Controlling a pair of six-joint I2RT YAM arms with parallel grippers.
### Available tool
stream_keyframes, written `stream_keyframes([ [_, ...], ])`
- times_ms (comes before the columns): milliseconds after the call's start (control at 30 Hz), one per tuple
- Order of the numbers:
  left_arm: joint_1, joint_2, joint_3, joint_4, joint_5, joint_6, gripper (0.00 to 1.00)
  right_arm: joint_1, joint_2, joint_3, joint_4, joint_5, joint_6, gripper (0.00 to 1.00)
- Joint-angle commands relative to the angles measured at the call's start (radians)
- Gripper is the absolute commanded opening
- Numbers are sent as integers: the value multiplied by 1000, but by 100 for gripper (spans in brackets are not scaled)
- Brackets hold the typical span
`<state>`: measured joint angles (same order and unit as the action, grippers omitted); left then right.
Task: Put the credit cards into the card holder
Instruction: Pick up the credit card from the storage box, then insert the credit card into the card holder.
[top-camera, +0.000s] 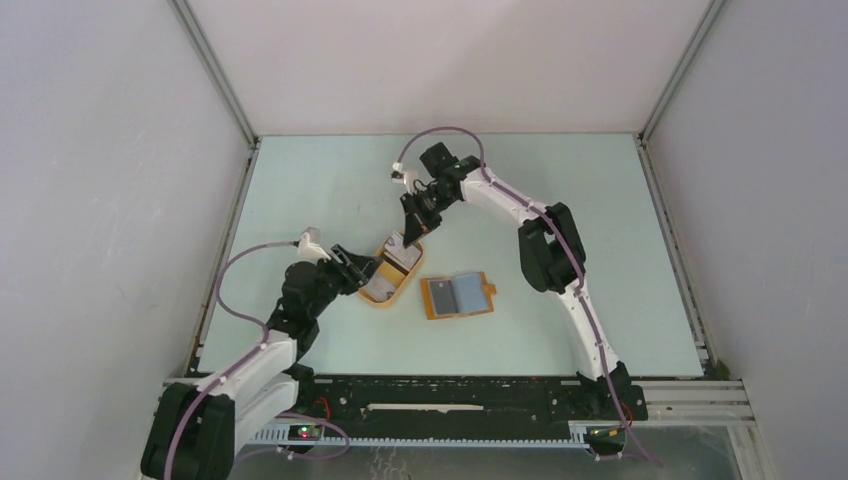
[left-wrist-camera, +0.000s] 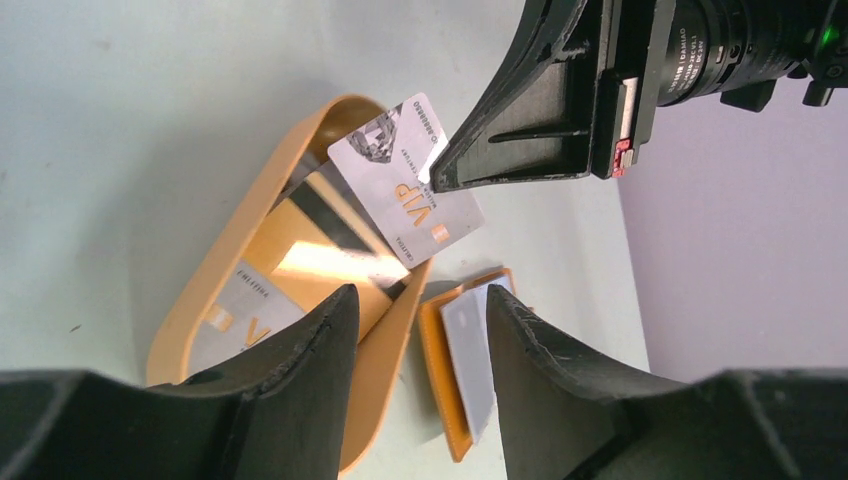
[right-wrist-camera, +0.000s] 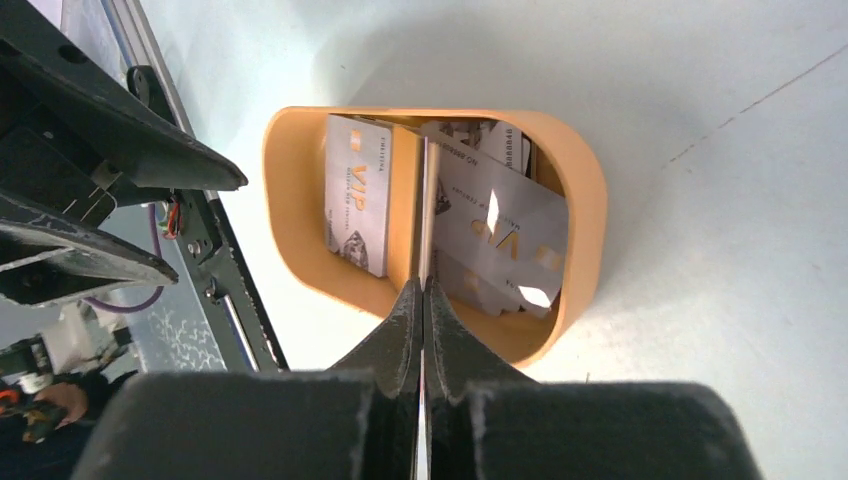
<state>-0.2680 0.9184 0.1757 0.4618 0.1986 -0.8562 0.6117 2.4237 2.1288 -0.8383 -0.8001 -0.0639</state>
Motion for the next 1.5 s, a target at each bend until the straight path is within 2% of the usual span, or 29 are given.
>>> stream_keyframes([
  [0, 7, -90, -21, 35, 45, 43, 55, -3, -166, 5, -10, 60, -74, 0],
  [233, 7, -220, -48, 38, 122, 61, 59, -3, -241, -21, -76, 35, -177, 0],
  [433, -12, -284, -91, 196, 245, 45, 64, -16, -430, -252, -40, -22, -230, 0],
  [633, -181, -235, -69, 274, 232, 94, 63, -42, -657, -579, 28, -89, -261, 0],
  [833, -322, -205, -89, 350, 154, 160, 63, -114, -786, -791, 96, -196, -256, 0],
  [1067, -448, -82, -132, 465, 46, 153, 61, -226, -714, -881, 133, -292, -182, 0],
  [1267, -535, 91, -92, 543, -53, 142, 55, -248, -660, -934, 225, -193, -51, 0],
  [1467, -556, 306, -13, 578, -94, 147, 40, -252, -634, -986, 306, -108, 59, 0],
])
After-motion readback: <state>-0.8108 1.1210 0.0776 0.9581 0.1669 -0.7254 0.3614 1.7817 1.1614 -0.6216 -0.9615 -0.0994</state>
